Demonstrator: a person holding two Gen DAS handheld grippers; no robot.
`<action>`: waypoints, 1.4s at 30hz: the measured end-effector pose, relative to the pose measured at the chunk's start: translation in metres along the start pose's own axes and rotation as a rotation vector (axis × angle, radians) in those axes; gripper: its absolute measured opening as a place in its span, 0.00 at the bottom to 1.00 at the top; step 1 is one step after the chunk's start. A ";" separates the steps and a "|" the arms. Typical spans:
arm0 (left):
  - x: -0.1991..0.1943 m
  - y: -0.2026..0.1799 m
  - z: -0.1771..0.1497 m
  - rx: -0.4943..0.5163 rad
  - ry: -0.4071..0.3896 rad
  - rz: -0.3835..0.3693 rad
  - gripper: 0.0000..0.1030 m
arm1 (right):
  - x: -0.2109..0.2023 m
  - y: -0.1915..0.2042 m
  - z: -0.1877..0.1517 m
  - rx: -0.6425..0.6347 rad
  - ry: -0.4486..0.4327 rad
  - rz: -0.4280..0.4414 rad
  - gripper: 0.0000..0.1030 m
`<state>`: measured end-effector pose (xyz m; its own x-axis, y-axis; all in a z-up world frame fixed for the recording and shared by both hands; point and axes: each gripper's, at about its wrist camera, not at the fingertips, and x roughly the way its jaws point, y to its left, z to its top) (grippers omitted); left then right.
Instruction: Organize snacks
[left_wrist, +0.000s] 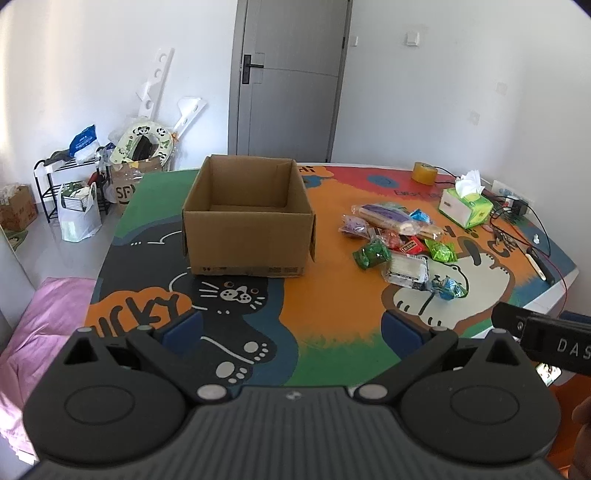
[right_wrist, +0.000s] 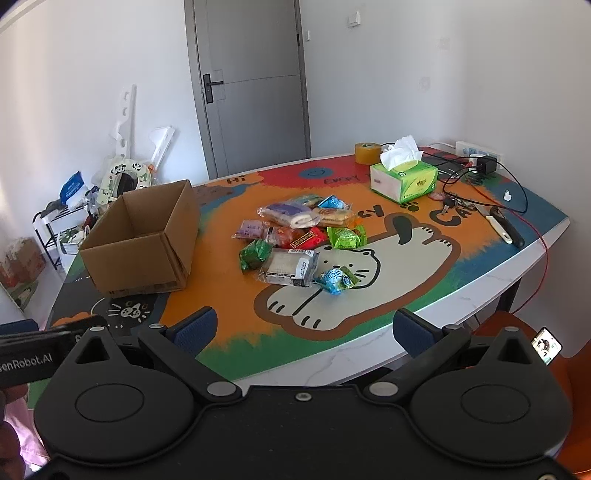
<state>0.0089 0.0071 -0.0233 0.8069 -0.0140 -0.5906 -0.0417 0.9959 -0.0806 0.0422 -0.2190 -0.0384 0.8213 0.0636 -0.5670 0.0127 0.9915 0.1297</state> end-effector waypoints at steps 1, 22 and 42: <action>0.000 0.000 -0.001 0.002 0.002 -0.002 0.99 | 0.001 -0.001 0.000 0.004 0.003 -0.001 1.00; 0.036 -0.014 0.004 0.040 0.033 -0.041 0.99 | 0.040 -0.021 -0.001 0.037 0.045 -0.029 1.00; 0.104 -0.040 0.014 0.034 0.077 -0.156 0.97 | 0.101 -0.054 0.001 0.068 0.041 0.020 0.95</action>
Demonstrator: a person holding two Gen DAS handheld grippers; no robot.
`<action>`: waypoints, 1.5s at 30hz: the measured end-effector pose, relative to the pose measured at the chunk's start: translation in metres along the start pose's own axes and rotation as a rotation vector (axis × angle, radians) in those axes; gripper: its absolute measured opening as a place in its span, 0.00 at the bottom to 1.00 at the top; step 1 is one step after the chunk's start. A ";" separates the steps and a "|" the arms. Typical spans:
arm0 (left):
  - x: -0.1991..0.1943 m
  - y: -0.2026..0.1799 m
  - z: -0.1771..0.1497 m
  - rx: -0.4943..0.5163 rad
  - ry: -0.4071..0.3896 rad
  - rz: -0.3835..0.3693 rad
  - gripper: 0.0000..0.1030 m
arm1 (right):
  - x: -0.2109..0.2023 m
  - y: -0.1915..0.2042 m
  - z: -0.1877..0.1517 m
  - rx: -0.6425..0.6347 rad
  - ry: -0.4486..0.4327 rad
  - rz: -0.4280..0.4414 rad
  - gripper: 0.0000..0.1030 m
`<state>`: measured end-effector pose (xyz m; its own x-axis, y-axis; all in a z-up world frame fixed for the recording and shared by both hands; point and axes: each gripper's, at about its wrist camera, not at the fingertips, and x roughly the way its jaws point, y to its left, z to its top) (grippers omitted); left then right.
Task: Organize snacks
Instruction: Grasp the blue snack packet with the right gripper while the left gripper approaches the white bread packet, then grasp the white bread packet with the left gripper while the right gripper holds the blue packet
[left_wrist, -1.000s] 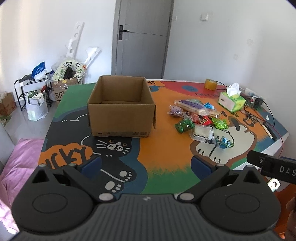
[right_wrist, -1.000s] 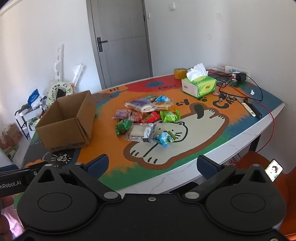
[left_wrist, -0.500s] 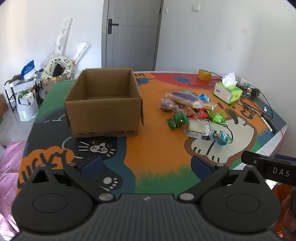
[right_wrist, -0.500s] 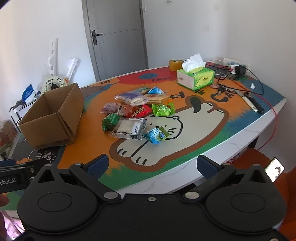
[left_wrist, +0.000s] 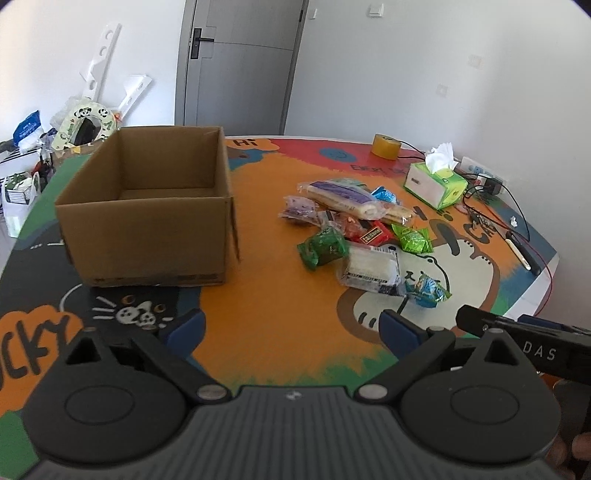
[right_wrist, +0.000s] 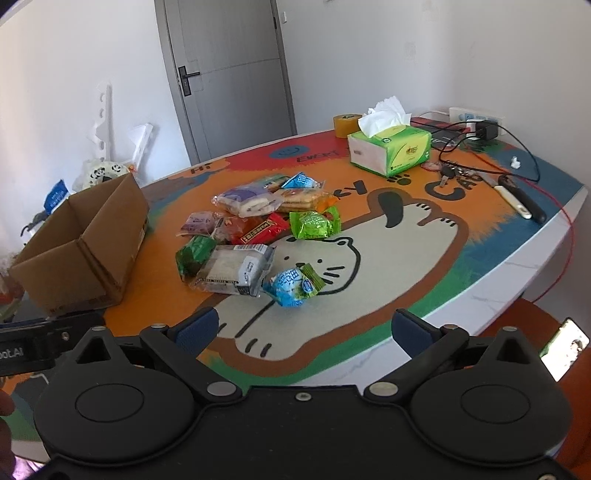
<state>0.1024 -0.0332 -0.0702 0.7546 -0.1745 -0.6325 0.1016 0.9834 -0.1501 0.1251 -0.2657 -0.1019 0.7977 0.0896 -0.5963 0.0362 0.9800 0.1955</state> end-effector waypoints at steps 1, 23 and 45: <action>0.003 -0.001 0.001 0.000 0.002 -0.006 0.97 | 0.003 0.000 0.001 -0.001 0.004 0.004 0.94; 0.075 -0.028 0.025 -0.032 0.086 -0.088 0.73 | 0.077 -0.017 0.020 0.037 0.123 0.124 0.53; 0.117 -0.066 0.040 0.030 0.136 -0.102 0.74 | 0.092 -0.049 0.029 0.082 0.095 0.127 0.35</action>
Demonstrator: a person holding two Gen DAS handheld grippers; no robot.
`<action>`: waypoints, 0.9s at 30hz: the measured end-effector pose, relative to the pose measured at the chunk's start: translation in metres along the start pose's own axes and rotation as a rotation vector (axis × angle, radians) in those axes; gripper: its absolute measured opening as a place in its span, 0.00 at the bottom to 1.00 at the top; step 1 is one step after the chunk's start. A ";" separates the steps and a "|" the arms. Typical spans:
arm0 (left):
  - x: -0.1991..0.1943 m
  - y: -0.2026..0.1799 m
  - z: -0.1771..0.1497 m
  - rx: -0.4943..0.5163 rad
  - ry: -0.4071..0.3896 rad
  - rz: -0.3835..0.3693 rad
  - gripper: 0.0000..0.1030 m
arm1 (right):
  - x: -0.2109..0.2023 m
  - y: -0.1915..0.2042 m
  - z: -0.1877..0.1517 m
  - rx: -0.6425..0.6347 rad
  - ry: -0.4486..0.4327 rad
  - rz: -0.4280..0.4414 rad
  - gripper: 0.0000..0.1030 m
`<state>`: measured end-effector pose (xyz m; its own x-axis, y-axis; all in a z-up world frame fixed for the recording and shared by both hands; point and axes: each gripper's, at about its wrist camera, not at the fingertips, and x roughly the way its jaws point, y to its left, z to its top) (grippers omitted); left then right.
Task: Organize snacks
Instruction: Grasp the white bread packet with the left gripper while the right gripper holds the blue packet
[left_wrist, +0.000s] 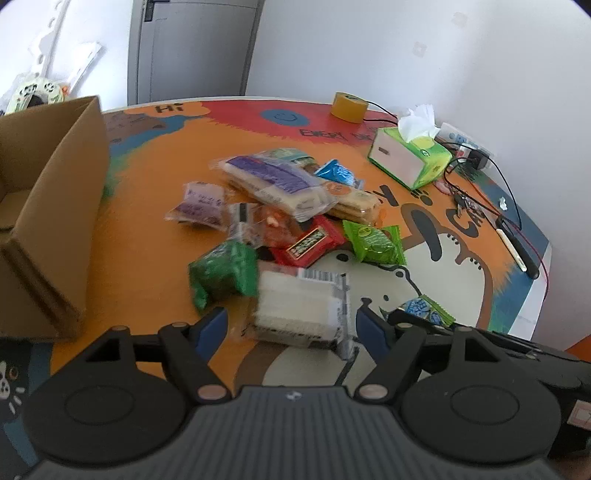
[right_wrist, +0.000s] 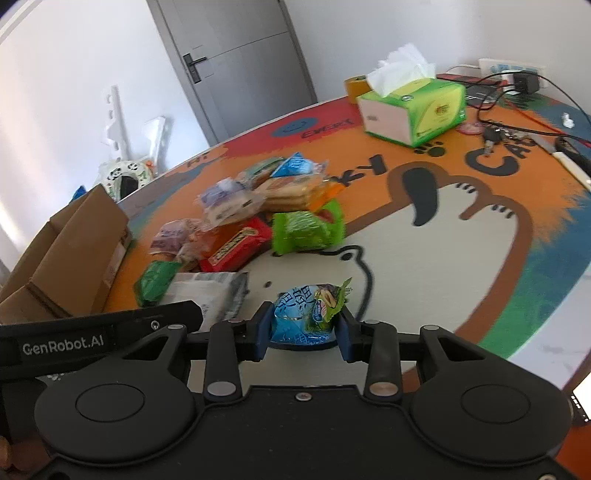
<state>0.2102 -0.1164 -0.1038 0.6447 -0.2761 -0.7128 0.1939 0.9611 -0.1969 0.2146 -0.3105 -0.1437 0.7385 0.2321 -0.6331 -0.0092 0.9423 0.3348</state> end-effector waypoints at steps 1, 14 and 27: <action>0.001 -0.002 0.001 0.008 -0.002 0.003 0.75 | -0.001 -0.002 0.000 0.006 -0.001 -0.002 0.35; 0.025 -0.010 -0.002 0.071 0.011 0.045 0.74 | -0.007 -0.008 -0.005 0.031 -0.015 -0.031 0.35; 0.004 0.001 -0.007 0.020 -0.031 -0.017 0.48 | -0.011 0.008 -0.008 0.025 -0.024 0.000 0.35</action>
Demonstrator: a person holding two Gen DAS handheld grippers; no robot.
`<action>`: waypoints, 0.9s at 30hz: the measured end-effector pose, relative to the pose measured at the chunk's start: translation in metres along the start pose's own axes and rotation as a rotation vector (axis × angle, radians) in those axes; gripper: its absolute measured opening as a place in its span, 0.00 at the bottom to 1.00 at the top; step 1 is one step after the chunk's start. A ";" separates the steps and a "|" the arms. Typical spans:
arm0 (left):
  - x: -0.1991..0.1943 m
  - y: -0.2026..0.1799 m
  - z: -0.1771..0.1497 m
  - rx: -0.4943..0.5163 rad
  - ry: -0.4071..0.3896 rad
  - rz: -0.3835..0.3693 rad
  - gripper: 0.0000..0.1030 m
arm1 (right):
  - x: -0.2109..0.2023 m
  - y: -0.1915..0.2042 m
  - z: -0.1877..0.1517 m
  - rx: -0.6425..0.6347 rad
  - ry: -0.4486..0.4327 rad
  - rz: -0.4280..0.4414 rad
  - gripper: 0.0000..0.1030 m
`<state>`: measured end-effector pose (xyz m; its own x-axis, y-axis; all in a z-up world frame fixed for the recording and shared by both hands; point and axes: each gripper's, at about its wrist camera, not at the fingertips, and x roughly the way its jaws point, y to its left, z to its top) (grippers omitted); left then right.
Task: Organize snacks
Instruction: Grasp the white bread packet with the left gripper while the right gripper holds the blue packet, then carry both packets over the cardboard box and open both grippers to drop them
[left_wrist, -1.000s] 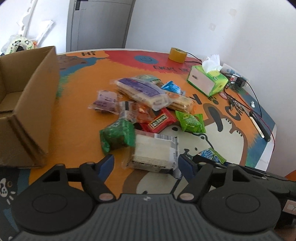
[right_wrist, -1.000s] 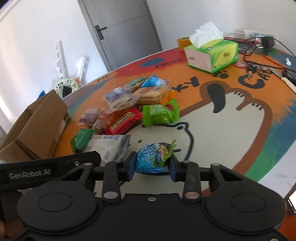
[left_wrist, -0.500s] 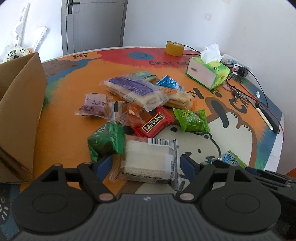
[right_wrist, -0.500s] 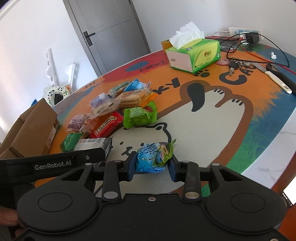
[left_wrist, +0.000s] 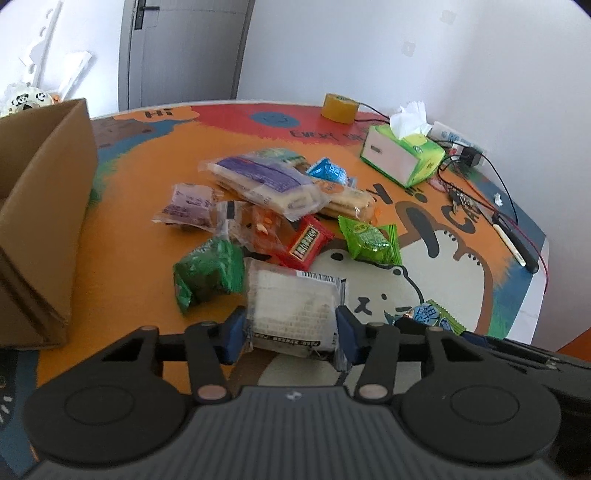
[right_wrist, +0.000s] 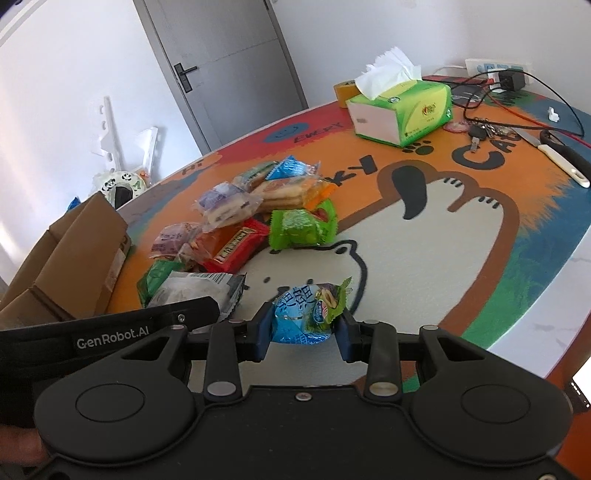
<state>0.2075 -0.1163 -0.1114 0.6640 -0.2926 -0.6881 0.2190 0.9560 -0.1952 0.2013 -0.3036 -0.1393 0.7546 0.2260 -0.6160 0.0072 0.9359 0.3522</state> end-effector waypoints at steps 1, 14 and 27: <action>-0.003 0.001 0.000 -0.005 -0.006 -0.001 0.48 | -0.001 0.002 0.001 0.000 -0.003 0.003 0.35; -0.045 0.016 0.015 -0.022 -0.127 0.023 0.48 | -0.005 0.030 0.016 -0.025 -0.055 0.070 0.35; -0.085 0.050 0.035 -0.071 -0.233 0.114 0.48 | 0.002 0.075 0.042 -0.025 -0.058 0.204 0.35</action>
<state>0.1872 -0.0440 -0.0387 0.8301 -0.1721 -0.5303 0.0880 0.9797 -0.1802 0.2305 -0.2440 -0.0845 0.7753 0.3961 -0.4920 -0.1652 0.8790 0.4473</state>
